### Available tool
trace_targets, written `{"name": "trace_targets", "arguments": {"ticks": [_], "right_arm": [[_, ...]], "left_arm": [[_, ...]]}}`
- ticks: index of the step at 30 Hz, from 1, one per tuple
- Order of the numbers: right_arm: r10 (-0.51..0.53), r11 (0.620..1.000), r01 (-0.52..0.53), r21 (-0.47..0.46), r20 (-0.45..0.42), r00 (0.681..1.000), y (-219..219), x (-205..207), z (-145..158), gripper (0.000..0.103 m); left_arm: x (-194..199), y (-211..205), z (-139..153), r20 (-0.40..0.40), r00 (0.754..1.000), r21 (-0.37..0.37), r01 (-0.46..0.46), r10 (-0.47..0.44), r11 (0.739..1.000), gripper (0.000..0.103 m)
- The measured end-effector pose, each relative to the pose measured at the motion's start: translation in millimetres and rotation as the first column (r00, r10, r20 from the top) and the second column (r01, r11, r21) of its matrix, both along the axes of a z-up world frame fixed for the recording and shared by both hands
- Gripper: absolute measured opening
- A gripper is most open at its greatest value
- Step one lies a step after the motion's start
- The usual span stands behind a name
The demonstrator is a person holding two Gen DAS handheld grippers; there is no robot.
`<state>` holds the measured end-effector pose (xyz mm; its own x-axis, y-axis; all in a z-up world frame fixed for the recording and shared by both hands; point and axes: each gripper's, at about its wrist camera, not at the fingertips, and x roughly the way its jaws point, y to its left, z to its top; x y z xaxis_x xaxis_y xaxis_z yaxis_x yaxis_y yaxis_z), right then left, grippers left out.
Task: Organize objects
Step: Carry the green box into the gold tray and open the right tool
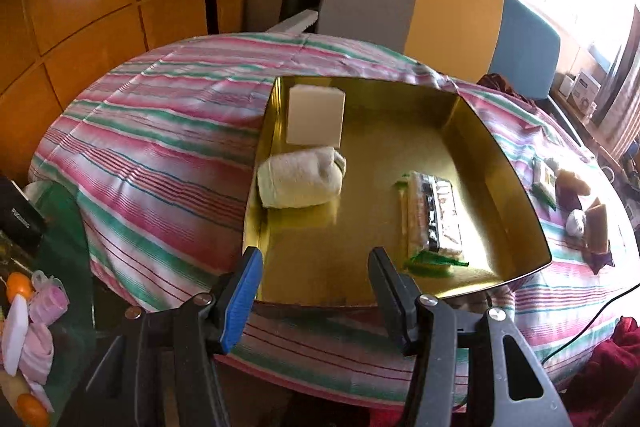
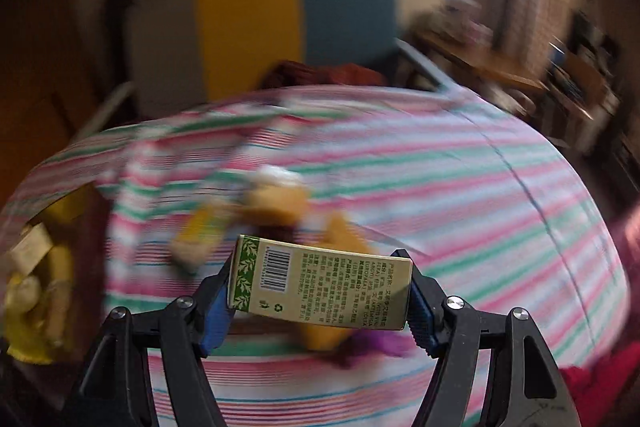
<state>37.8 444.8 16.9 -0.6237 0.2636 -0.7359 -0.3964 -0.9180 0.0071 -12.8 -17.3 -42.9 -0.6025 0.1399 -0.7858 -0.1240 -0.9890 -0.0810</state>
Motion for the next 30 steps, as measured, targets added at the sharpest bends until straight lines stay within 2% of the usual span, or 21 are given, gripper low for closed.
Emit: {"name": "trace_targets", "arguments": {"ticks": [3, 5, 8, 13, 15, 18, 23, 25, 30], "right_arm": [[0.153, 0.988, -0.154, -0.021, -0.03, 0.988, -47, -17, 4, 0.073], [0.252, 0.967, -0.253, -0.029, -0.041, 0.967, -82, -29, 4, 0.073], [0.399, 0.914, -0.4, -0.061, -0.035, 0.916, -143, -51, -7, 0.073], [0.542, 0.836, -0.54, -0.103, -0.004, 0.84, -219, -83, -32, 0.073], [0.591, 0.799, -0.585, -0.138, 0.004, 0.806, -252, -94, -44, 0.073], [0.65, 0.753, -0.637, -0.165, 0.031, 0.76, -293, -107, -61, 0.073], [0.7, 0.714, -0.69, -0.118, 0.097, 0.707, -342, -117, -83, 0.074], [0.707, 0.707, -0.701, -0.093, 0.124, 0.697, -353, -118, -89, 0.074], [0.705, 0.707, -0.705, -0.06, 0.148, 0.694, -367, -117, -99, 0.077]], "left_arm": [[1, -2, 9, -0.023, 1.0, 0.002, -0.005, 0.005, 1.0, 0.056], [2, -4, 14, -0.036, 0.999, 0.002, -0.007, 0.007, 1.0, 0.056], [2, -7, 22, -0.044, 0.999, 0.004, -0.002, 0.003, 1.0, 0.056], [6, -8, 28, -0.061, 0.998, 0.018, 0.016, -0.015, 1.0, 0.056], [6, -8, 30, -0.051, 0.997, 0.05, 0.053, -0.05, 0.997, 0.056], [10, -6, 34, -0.064, 0.995, 0.066, 0.077, -0.073, 0.995, 0.056], [8, -14, 32, -0.06, 0.997, 0.084, 0.056, -0.051, 0.995, 0.055], [6, -22, 29, -0.052, 0.998, 0.088, 0.033, -0.028, 0.996, 0.056], [2, -37, 24, -0.048, 0.999, 0.082, -0.019, 0.023, 0.996, 0.056]]}}
